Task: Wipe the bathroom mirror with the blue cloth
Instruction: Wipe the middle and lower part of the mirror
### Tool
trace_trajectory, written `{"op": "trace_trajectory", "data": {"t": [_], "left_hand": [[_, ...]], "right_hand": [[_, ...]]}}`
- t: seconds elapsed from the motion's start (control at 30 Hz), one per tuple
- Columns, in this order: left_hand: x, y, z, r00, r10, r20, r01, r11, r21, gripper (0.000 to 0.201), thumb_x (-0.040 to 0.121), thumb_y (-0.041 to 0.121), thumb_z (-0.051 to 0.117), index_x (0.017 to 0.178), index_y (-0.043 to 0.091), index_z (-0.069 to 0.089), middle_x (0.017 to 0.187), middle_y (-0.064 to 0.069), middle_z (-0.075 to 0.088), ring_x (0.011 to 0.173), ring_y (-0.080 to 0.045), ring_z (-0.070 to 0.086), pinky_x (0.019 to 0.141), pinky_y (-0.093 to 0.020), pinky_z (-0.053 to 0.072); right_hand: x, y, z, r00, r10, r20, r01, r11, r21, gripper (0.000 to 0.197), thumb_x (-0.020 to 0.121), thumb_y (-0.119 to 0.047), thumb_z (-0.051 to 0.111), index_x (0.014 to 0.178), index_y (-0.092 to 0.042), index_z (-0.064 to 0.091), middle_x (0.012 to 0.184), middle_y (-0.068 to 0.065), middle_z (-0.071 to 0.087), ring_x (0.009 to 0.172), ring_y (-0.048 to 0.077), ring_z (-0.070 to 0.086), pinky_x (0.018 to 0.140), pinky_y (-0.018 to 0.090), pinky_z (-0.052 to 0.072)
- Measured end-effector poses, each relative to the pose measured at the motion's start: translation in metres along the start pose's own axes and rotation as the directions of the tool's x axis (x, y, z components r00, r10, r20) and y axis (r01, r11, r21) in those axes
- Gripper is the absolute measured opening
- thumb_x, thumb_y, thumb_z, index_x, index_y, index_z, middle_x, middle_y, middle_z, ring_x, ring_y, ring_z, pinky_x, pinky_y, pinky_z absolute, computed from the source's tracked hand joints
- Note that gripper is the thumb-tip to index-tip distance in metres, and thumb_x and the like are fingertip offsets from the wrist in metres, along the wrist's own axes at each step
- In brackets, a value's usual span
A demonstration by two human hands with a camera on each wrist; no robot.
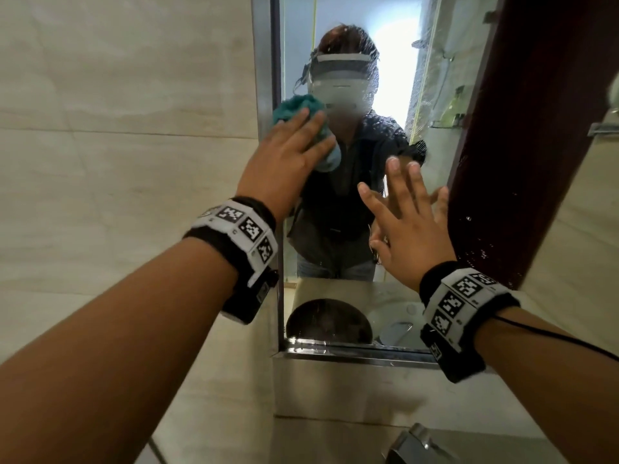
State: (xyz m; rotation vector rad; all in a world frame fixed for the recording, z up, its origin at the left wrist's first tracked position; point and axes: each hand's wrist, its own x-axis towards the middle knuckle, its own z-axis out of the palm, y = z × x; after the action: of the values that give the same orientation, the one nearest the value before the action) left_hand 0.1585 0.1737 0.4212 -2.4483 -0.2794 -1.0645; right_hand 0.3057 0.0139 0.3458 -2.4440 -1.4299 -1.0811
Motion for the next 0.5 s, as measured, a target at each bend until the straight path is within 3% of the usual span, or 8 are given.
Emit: {"op": "trace_trajectory", "data": {"t": [0.1,0.17,0.23,0.3,0.43,0.5], "left_hand": [[-0.024,0.008,0.035,0.994,0.049,-0.096,-0.052,0.998,-0.026,0.052,0.081,0.008,0.035,0.130,0.004,0.053,0.139,-0.023,0.045,0.127,-0.044,0.042,0.103,-0.053,0.025],[-0.059,0.023,0.061,0.994,0.055,-0.098,-0.058,0.998,-0.025,0.055,0.079,0.000,0.048,0.134,0.006,0.049,0.142,-0.021,0.042,0.129,-0.042,0.040,0.103,-0.054,0.025],[-0.094,0.040,0.079,0.999,0.050,0.005,-0.049,0.998,-0.049,0.073,0.066,-0.008,0.070,0.134,0.007,0.048,0.142,-0.019,0.042,0.130,-0.039,0.040,0.102,-0.055,0.028],[-0.117,0.050,0.086,0.990,0.070,0.119,-0.064,0.996,-0.055,0.084,0.054,-0.008,0.081,0.132,0.009,0.052,0.140,-0.016,0.047,0.127,-0.037,0.045,0.100,-0.052,0.032],[-0.104,0.040,0.069,0.984,0.141,0.111,-0.137,0.989,-0.046,0.080,0.050,-0.006,0.084,0.125,0.011,0.060,0.135,-0.014,0.053,0.121,-0.034,0.052,0.091,-0.051,0.044],[-0.080,0.033,0.053,0.997,0.058,0.047,-0.055,0.995,-0.081,0.076,0.060,-0.009,0.078,0.130,0.008,0.054,0.139,-0.018,0.047,0.127,-0.038,0.046,0.096,-0.052,0.041]], "right_hand": [[0.000,0.000,0.002,1.000,-0.001,-0.021,0.002,1.000,0.020,0.092,0.082,-0.033,0.065,0.148,-0.038,0.002,0.153,0.004,-0.027,0.140,0.029,-0.025,0.105,0.059,-0.012],[0.000,-0.001,0.003,0.999,0.000,-0.041,0.000,1.000,0.022,0.092,0.080,-0.032,0.066,0.149,-0.038,0.004,0.154,0.004,-0.025,0.141,0.029,-0.023,0.105,0.060,-0.010],[0.000,-0.002,0.003,0.999,0.000,-0.042,0.001,1.000,0.017,0.093,0.080,-0.032,0.067,0.149,-0.038,0.003,0.154,0.004,-0.026,0.141,0.029,-0.023,0.106,0.060,-0.009],[0.000,-0.002,0.002,1.000,0.004,-0.028,-0.004,1.000,0.018,0.093,0.081,-0.031,0.066,0.148,-0.039,0.001,0.153,0.003,-0.028,0.140,0.028,-0.025,0.106,0.060,-0.009],[-0.001,-0.004,0.002,0.999,0.013,-0.031,-0.013,1.000,0.022,0.093,0.082,-0.029,0.065,0.148,-0.039,0.000,0.153,0.005,-0.026,0.140,0.029,-0.024,0.106,0.062,-0.007],[-0.001,-0.004,0.003,0.999,0.015,-0.030,-0.014,1.000,0.025,0.093,0.081,-0.029,0.064,0.148,-0.039,0.001,0.154,0.005,-0.026,0.140,0.029,-0.023,0.106,0.063,-0.006]]}}
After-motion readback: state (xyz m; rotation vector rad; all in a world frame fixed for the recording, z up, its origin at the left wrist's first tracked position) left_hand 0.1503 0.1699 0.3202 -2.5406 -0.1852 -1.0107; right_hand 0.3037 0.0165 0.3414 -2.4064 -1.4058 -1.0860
